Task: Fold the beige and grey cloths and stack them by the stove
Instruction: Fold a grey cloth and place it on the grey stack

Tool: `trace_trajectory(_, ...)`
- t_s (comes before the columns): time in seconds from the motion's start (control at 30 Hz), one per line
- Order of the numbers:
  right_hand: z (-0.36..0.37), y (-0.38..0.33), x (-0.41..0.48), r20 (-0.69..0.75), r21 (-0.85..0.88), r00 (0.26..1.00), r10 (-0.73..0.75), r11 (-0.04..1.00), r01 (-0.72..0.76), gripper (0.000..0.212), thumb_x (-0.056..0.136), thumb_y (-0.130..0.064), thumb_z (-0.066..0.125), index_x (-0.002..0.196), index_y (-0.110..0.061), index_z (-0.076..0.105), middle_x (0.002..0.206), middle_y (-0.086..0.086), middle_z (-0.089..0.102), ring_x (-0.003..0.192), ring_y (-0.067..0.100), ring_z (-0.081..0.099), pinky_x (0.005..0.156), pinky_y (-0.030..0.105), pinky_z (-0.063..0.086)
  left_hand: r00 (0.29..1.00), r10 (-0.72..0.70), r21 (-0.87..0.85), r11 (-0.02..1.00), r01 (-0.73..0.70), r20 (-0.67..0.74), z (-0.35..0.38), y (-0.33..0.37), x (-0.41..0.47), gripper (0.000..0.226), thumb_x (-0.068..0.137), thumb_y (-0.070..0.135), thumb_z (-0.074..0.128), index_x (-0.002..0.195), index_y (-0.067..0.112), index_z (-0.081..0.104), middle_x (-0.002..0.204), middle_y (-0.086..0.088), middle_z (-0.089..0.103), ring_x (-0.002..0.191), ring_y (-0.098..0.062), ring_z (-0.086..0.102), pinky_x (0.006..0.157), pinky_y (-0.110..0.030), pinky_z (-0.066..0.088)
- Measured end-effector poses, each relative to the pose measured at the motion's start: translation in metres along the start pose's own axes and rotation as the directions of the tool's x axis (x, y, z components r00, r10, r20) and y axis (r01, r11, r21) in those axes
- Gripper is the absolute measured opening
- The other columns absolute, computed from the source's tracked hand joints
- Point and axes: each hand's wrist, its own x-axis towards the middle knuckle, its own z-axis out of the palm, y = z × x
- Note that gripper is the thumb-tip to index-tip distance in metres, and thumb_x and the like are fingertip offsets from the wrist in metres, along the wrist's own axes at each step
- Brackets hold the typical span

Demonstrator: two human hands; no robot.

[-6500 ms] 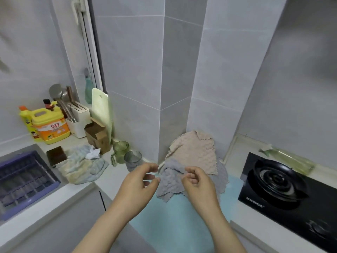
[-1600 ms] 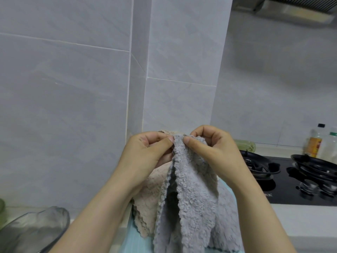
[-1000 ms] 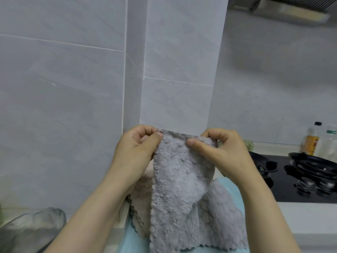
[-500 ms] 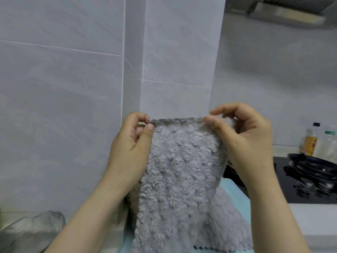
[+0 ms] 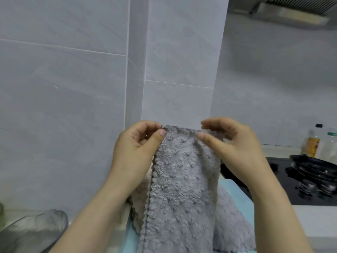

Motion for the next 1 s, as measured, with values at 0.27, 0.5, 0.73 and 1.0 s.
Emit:
trace_trajectory(0.27,0.014,-0.012,-0.005,0.169,0.013,0.98,-0.103,0.995,0.103,0.024,0.086,-0.037,0.067,0.109,-0.039,0.07,0.103,-0.025,0.068,0.101,-0.006,0.06,0.083,0.015,0.047,1.0,-0.012,-0.06,0.998,0.013,0.026,0.008,0.007,-0.007,0.013,0.078,0.008,0.071,0.077,0.021,0.074,0.078,0.0,0.075,0.074,-0.012,0.069,0.074,-0.031,0.055)
trace_trajectory(0.5,0.016,-0.009,-0.001,0.164,0.07,0.976,-0.145,0.988,0.135,0.003,0.086,-0.03,0.071,0.089,-0.03,0.07,0.096,-0.013,0.068,0.101,0.007,0.062,0.09,0.037,0.05,0.999,-0.017,-0.142,0.99,0.02,0.028,0.011,0.013,-0.01,0.02,0.065,0.02,0.074,0.079,0.009,0.066,0.074,-0.007,0.072,0.069,-0.014,0.068,0.066,-0.023,0.055)
trace_trajectory(0.73,0.018,-0.005,-0.003,0.23,0.124,0.969,-0.092,0.99,0.065,0.024,0.083,-0.038,0.069,0.107,-0.038,0.069,0.11,-0.019,0.069,0.113,0.0,0.06,0.101,0.042,0.048,0.999,0.005,-0.111,0.994,0.0,0.052,0.012,0.014,-0.011,0.008,0.078,0.001,0.07,0.083,0.007,0.069,0.081,-0.008,0.073,0.078,-0.017,0.069,0.078,-0.028,0.057)
trace_trajectory(1.0,0.016,-0.007,-0.003,0.219,0.11,0.972,-0.088,0.992,0.065,0.01,0.083,-0.034,0.072,0.087,-0.029,0.065,0.096,-0.012,0.07,0.11,0.005,0.06,0.102,0.039,0.045,0.998,0.019,-0.12,0.993,-0.012,0.064,0.014,0.014,-0.011,0.008,0.077,0.002,0.071,0.081,0.009,0.071,0.079,-0.006,0.074,0.075,-0.013,0.069,0.072,-0.022,0.056)
